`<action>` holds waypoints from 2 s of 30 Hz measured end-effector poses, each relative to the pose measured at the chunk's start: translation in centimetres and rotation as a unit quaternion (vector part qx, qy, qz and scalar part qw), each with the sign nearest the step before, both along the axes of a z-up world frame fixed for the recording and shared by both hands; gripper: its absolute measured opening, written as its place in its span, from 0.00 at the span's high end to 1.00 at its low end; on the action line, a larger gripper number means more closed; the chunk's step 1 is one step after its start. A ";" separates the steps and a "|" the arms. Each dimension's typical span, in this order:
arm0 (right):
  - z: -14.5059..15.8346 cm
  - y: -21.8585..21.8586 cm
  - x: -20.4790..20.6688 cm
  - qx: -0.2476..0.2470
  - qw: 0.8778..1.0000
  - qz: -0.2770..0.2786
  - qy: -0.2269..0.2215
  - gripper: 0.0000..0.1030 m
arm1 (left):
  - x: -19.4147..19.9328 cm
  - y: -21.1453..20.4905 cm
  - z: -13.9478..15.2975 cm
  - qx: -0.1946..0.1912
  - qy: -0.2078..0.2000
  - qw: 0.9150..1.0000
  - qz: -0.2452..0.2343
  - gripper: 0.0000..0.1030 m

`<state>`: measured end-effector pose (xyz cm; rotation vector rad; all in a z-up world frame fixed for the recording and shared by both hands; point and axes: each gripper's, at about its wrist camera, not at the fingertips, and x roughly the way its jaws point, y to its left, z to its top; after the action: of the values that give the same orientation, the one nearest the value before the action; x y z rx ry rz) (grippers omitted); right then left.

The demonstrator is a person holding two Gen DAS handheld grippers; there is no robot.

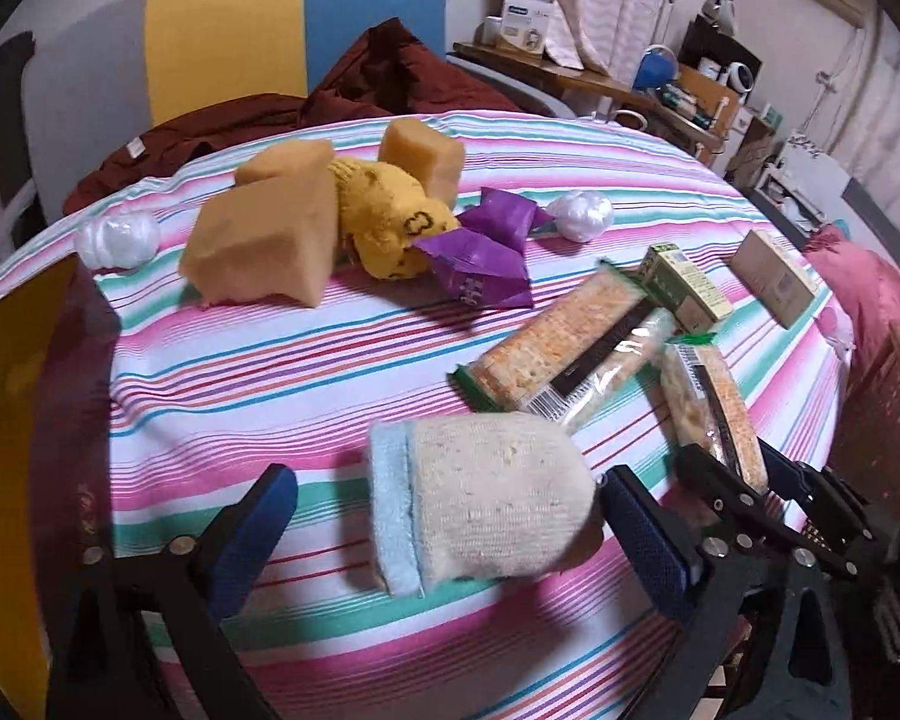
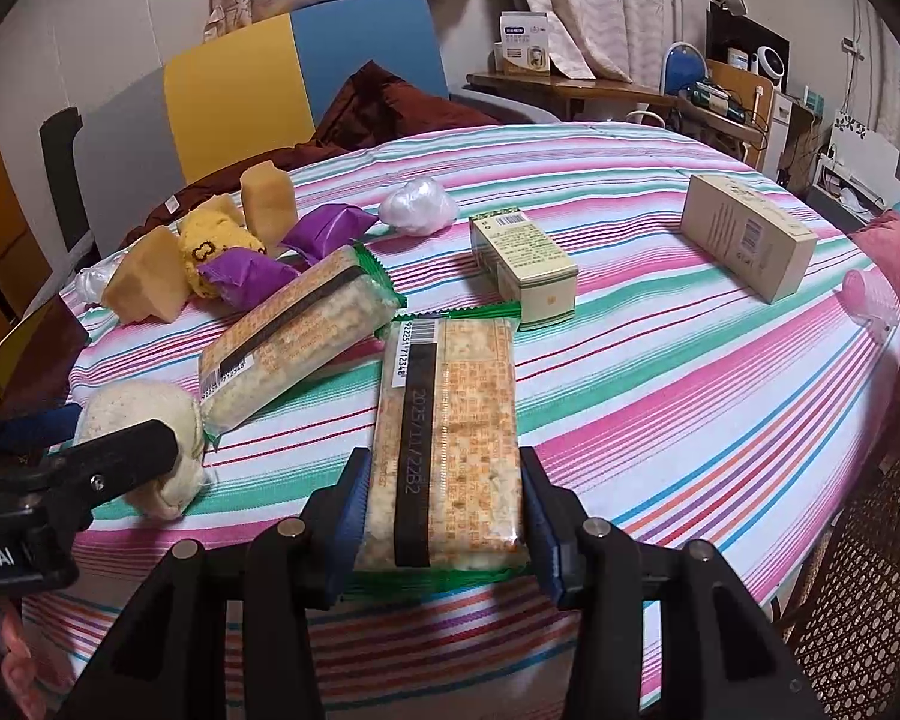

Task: Organize objects
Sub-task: 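Grasp the white knitted sock with the left gripper while the right gripper holds the cracker pack, then carry the sock into the gold tray and open the left gripper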

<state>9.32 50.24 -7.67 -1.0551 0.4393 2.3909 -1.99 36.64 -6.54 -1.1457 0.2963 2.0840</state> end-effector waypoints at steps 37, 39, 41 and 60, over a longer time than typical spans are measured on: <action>0.0 -2.9 -0.1 0.015 1.000 -0.013 0.003 0.54 | 0.0 -25.0 6.2 0.119 0.059 0.979 0.155 0.31; 0.1 -2.9 -0.1 0.008 1.000 -0.017 0.000 0.54 | -0.8 -26.8 5.7 0.104 0.059 0.977 0.178 0.31; 0.2 -3.0 0.0 -0.001 1.000 -0.019 0.001 0.54 | -1.7 -28.7 4.8 0.093 0.051 0.973 0.204 0.31; 1.1 -7.6 0.9 -0.071 0.997 0.013 0.016 0.54 | -3.9 -35.1 0.7 0.028 0.048 0.954 0.296 0.16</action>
<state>10.17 42.64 -6.61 -1.0902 0.6199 2.4320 -5.92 1.52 -5.86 -1.2007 -0.0804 2.6524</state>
